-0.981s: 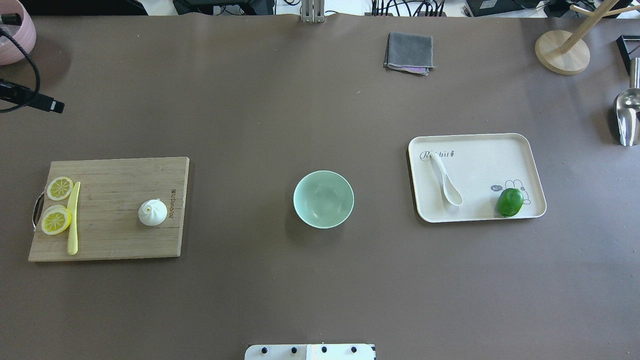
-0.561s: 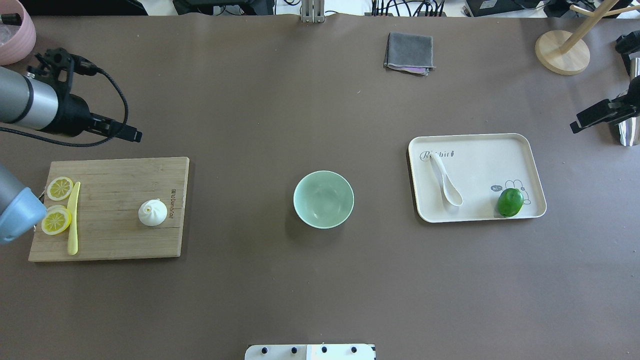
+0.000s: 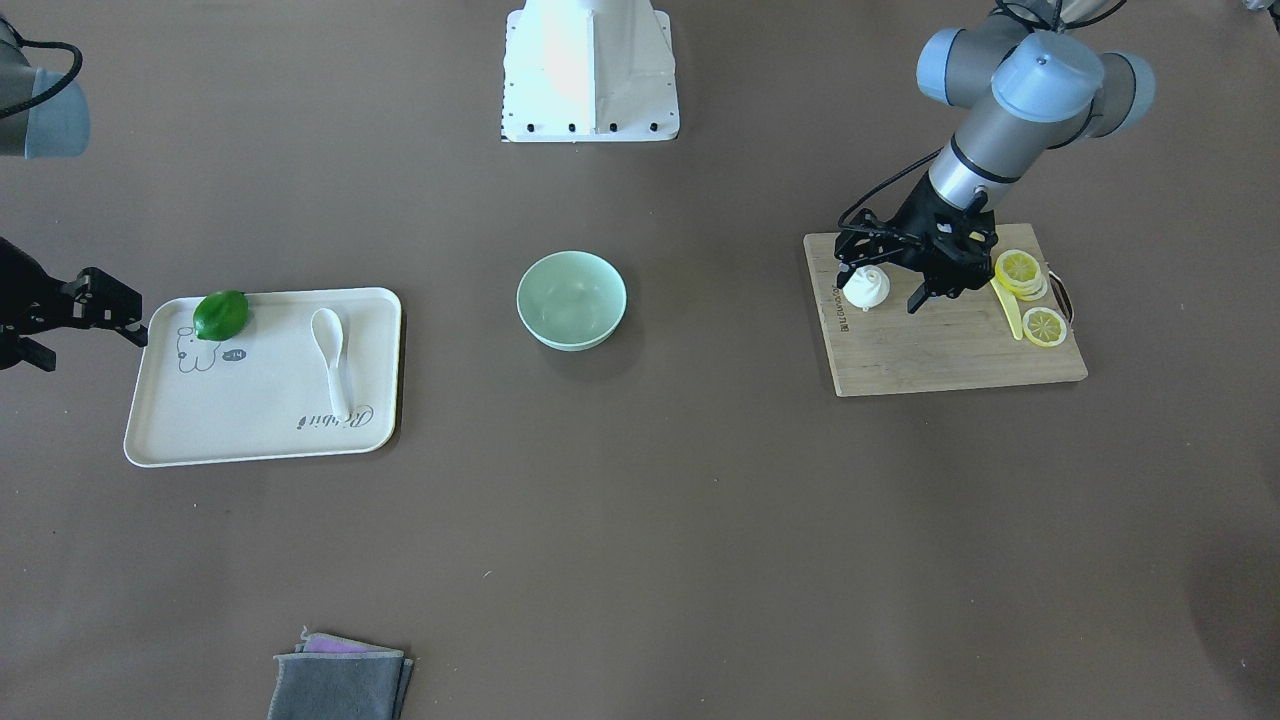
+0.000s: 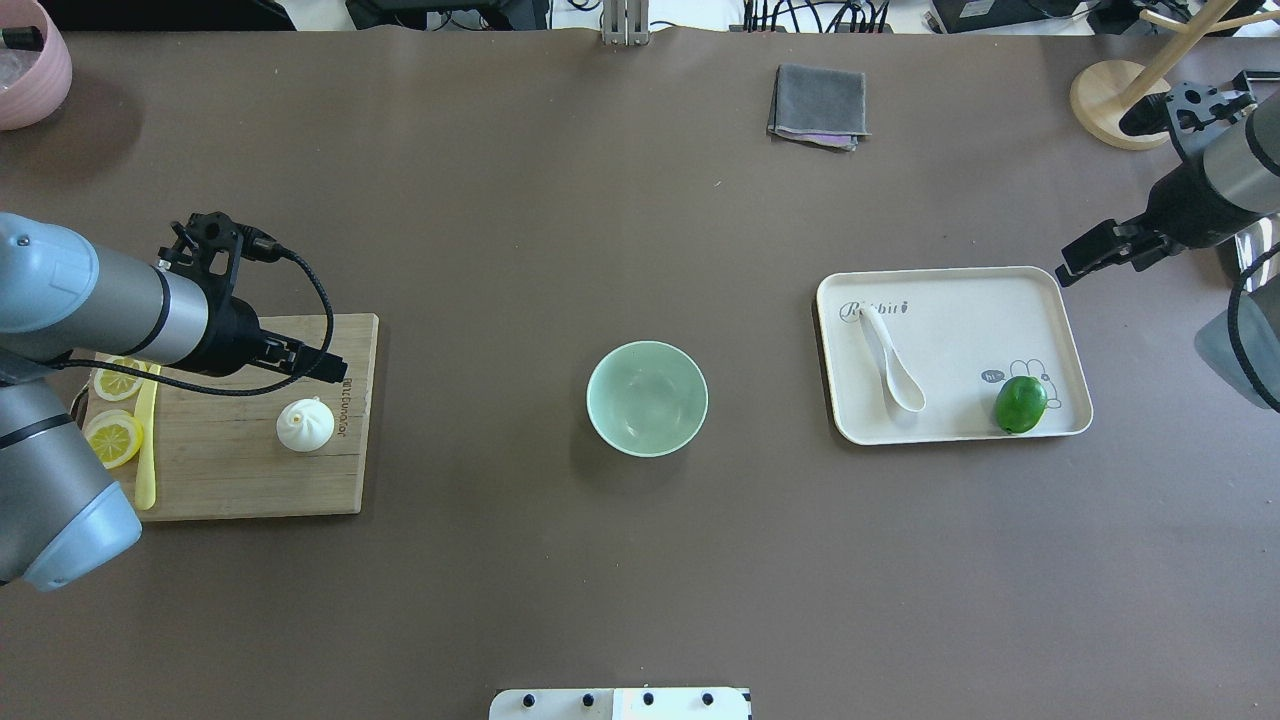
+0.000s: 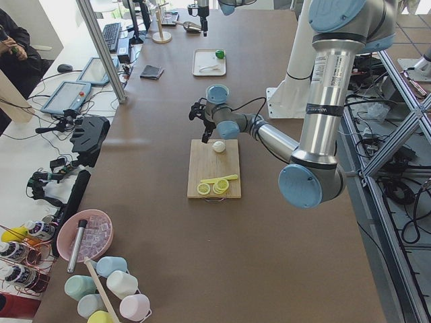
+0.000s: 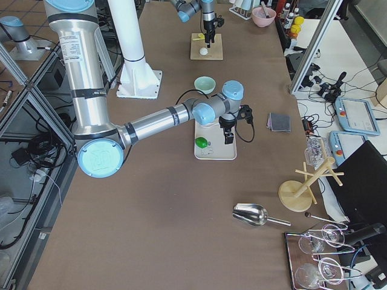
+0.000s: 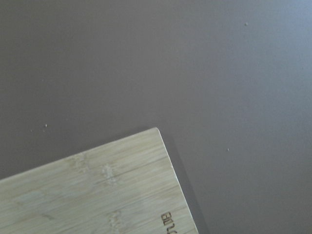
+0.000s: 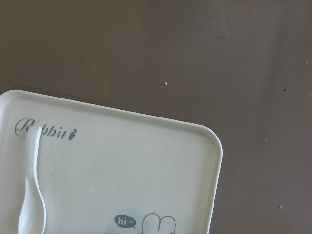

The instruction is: Put spoon and bun in bowl

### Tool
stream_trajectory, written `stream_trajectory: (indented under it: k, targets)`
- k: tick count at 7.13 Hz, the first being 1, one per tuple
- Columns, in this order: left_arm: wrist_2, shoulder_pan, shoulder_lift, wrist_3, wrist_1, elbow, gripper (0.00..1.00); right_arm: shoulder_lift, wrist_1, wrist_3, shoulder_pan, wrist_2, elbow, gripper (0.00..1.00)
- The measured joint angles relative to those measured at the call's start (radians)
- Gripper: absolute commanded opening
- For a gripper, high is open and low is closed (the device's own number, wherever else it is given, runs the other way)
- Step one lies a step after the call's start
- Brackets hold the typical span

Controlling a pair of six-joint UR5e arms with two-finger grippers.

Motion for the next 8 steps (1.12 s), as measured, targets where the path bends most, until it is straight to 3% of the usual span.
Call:
stream_trajectory:
  k: [4,5,6,8]
  targets:
    - [0.019,0.064,0.032,0.003,0.0,0.005,0.97,0.03,0.0,0.024,-0.029,-0.001,-0.034,1.0]
    - [0.028,0.071,0.033,0.005,0.0,0.009,0.89,0.04,0.0,0.026,-0.033,-0.001,-0.045,1.0]
    - [0.032,0.074,0.034,0.006,0.0,0.012,0.66,0.048,0.0,0.027,-0.036,-0.001,-0.056,1.0]
    - [0.034,0.076,0.034,0.01,0.0,0.021,0.0,0.061,0.0,0.027,-0.039,-0.001,-0.073,1.0]
